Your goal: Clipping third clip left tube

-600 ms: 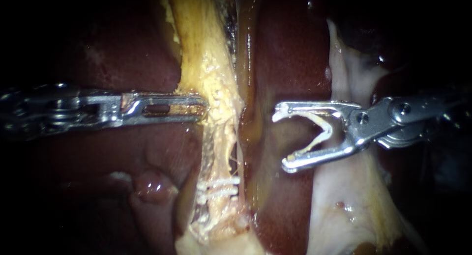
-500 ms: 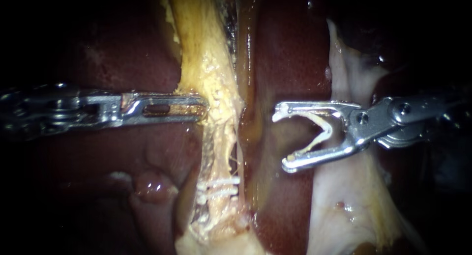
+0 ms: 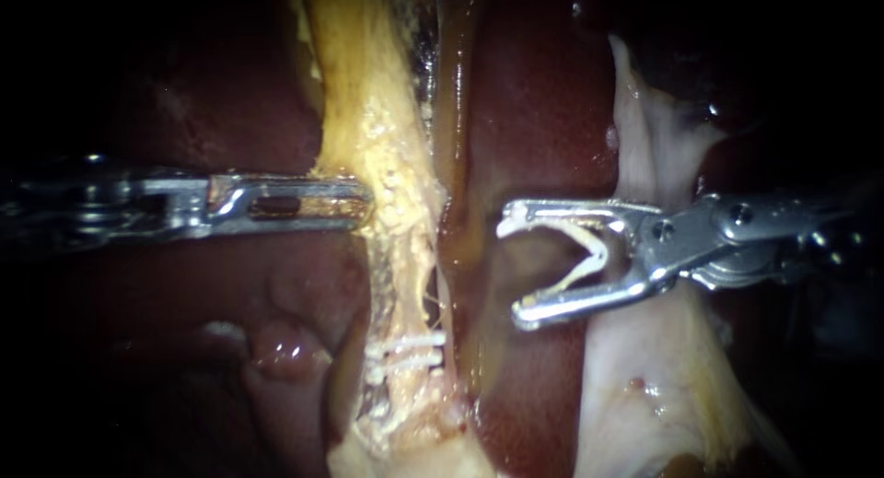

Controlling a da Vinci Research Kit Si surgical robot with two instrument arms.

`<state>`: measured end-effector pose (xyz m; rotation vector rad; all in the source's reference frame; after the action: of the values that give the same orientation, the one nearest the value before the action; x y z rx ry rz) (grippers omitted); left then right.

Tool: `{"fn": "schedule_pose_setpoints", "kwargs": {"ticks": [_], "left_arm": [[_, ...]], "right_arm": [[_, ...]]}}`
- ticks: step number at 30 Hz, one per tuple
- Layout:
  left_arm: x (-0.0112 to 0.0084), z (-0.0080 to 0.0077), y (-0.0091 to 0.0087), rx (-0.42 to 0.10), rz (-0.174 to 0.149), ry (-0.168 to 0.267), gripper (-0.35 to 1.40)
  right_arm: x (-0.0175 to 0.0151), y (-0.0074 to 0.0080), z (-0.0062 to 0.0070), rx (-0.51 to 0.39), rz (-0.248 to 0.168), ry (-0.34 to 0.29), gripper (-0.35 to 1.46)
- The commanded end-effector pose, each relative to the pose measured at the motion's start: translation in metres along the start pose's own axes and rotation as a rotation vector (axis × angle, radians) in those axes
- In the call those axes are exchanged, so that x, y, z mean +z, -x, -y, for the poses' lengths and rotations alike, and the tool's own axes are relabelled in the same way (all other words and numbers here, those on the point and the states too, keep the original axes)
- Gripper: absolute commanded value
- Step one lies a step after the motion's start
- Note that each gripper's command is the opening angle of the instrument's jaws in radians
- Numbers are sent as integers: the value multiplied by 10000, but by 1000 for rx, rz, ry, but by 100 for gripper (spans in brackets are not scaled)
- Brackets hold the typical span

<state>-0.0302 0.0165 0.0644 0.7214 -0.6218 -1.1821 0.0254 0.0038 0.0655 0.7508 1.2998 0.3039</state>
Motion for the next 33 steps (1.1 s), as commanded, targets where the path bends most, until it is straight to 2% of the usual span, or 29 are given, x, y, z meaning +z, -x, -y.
{"fn": "schedule_pose_setpoints", "kwargs": {"ticks": [1,6,9,13,24,27,33], "left_arm": [[-9,1,2,-6,13,2,-35],[-42,12,10,-17,32,4,-35],[-52,18,11,-21,32,5,-35],[-55,22,10,-24,33,6,-35],[-61,21,8,-22,30,4,-35],[-71,23,12,-32,32,7,-35],[-94,38,23,-22,45,12,-35]], "right_arm": [[7,6,-2,19,3,-7,60],[44,31,-21,115,16,-51,59],[63,42,-32,149,28,-63,58],[79,51,-45,160,60,-71,58],[75,66,-74,170,103,-20,56],[74,69,-80,170,104,-10,56],[77,70,-89,172,108,0,56]]}}
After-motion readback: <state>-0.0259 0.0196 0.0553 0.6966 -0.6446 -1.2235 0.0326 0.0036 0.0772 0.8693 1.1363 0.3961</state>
